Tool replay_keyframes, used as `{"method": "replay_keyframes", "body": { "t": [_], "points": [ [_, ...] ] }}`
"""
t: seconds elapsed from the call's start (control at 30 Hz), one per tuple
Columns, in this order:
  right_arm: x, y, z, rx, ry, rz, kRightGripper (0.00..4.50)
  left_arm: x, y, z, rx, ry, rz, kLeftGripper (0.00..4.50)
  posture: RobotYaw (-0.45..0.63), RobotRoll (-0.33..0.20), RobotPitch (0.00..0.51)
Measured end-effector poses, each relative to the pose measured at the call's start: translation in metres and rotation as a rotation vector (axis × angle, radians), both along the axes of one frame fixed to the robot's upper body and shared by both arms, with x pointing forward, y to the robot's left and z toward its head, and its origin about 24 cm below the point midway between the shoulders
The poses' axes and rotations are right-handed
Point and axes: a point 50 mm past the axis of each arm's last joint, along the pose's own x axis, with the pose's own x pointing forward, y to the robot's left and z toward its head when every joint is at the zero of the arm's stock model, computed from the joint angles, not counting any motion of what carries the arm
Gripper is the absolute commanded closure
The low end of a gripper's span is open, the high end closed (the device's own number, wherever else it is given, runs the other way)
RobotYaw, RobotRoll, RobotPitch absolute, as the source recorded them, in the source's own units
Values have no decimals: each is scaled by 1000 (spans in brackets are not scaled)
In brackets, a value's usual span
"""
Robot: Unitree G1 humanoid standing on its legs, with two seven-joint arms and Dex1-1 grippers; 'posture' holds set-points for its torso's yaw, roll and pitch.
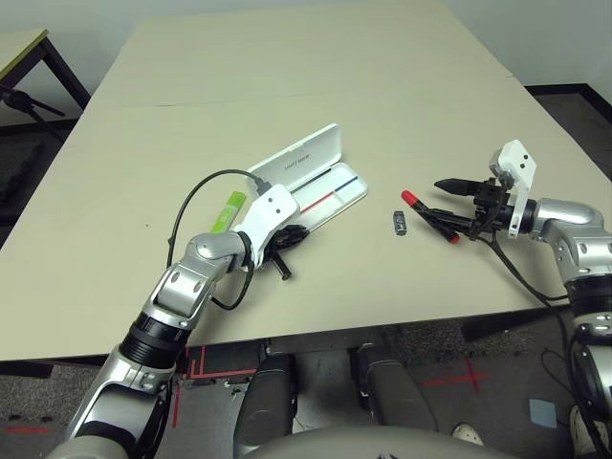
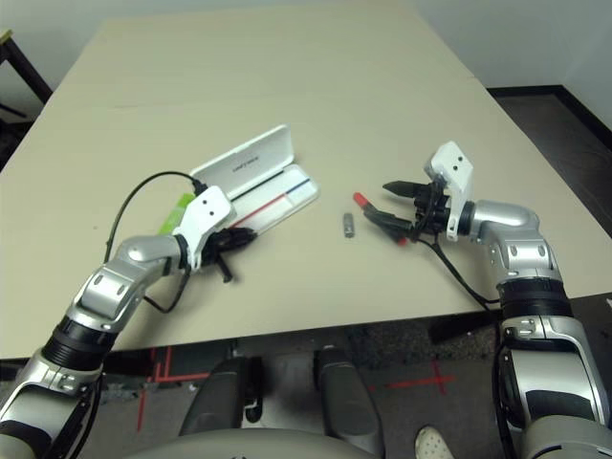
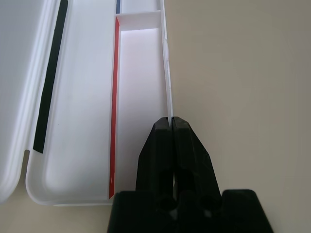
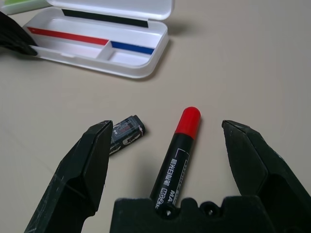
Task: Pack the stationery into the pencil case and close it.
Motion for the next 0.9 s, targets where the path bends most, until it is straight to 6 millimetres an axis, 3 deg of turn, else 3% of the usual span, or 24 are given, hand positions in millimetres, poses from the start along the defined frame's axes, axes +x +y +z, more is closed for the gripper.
{"method": "replay_keyframes", "body": {
  "t": [0.27,0.67,0.77,0.9],
  "points": [
    [0,1,0,0,-5,2,0,-7,17,13,80,-30,-173,4482,-69,0,132],
    [-3,-1,-5,0,10,-5,0,-15,29,5,94,2,-318,4482,-79,0,137],
    [-3,-1,-6,-1,11,-5,0,-15,29,4,92,2,-320,3751,-80,0,138],
    [-3,-1,-5,-1,9,-5,0,-13,31,2,91,11,-310,2293,-79,0,139]
  ]
}}
